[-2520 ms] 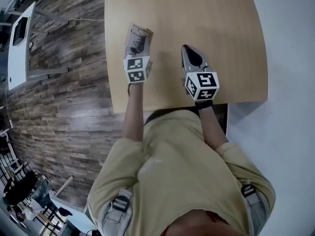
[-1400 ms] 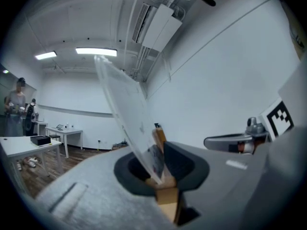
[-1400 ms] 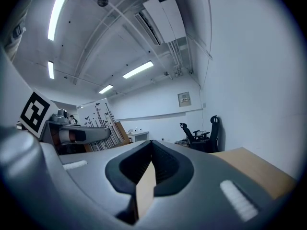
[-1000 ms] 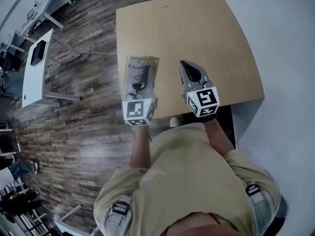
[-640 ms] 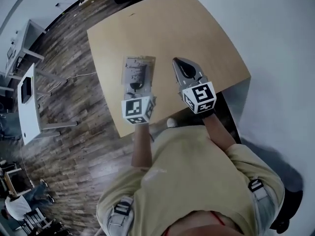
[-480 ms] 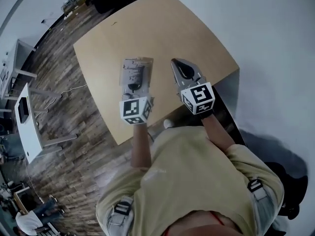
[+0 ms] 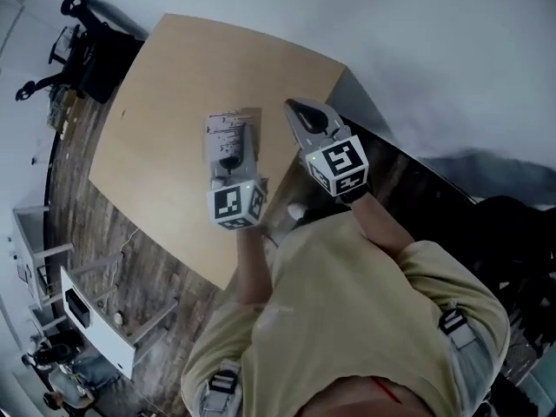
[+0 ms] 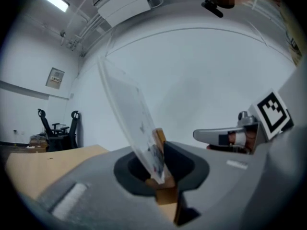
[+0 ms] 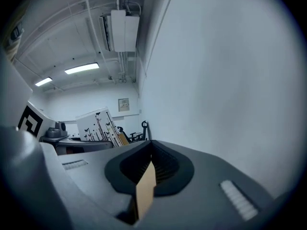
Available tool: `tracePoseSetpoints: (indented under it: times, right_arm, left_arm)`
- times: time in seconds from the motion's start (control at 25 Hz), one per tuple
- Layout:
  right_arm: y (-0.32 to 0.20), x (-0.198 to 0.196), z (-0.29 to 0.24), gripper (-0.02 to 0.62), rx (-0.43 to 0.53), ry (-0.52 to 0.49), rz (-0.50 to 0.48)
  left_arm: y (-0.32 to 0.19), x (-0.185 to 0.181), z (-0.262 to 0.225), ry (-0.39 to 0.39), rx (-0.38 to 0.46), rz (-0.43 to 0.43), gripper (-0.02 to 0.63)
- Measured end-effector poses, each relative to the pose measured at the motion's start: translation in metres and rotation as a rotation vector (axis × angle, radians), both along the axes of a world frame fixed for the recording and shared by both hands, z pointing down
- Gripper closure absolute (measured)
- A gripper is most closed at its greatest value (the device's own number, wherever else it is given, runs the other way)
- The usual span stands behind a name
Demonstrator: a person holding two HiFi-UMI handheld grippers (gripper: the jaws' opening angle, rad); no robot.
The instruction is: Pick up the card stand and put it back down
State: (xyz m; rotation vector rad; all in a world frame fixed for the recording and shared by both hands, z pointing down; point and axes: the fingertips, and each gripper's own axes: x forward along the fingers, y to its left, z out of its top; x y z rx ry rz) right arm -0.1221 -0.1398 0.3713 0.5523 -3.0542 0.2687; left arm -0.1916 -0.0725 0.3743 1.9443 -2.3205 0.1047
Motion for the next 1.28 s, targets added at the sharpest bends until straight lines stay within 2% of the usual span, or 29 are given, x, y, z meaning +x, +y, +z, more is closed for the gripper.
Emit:
tracePoseSetpoints:
  times: [0.24, 0.52, 0.72, 0.88, 1.12, 1.28]
  right_arm:
    - [-0.031, 0.078, 0.01, 0.591, -0.034, 0.017, 0.154]
    - [-0.056, 0.138, 0.034, 0.591, -0.077, 0.031, 0.221]
    - [-0.066, 0.162, 0.061, 0.591, -0.133, 0.054, 0.244]
    - [-0.074, 0.168, 0.087, 0.591, -0.186, 0.069, 0.268]
    - [-0.083, 0.182, 0.156, 0.591, -0.273, 0.132, 0.338]
    - [-0.083, 0.177, 0.205, 0.591, -0.337, 0.183, 0.359]
  left_arm:
    - [-0.054, 0.068, 0.018, 0.02, -0.056, 0.175, 0.554]
    - [-0.092, 0.117, 0.038, 0.015, -0.078, 0.236, 0.554]
    - [-0.104, 0.129, 0.061, 0.023, -0.128, 0.236, 0.554]
    - [-0.112, 0.124, 0.09, 0.02, -0.182, 0.244, 0.554]
    - [-0.134, 0.116, 0.162, 0.023, -0.268, 0.303, 0.554]
    - [-0.147, 0.103, 0.211, 0.009, -0.321, 0.335, 0.554]
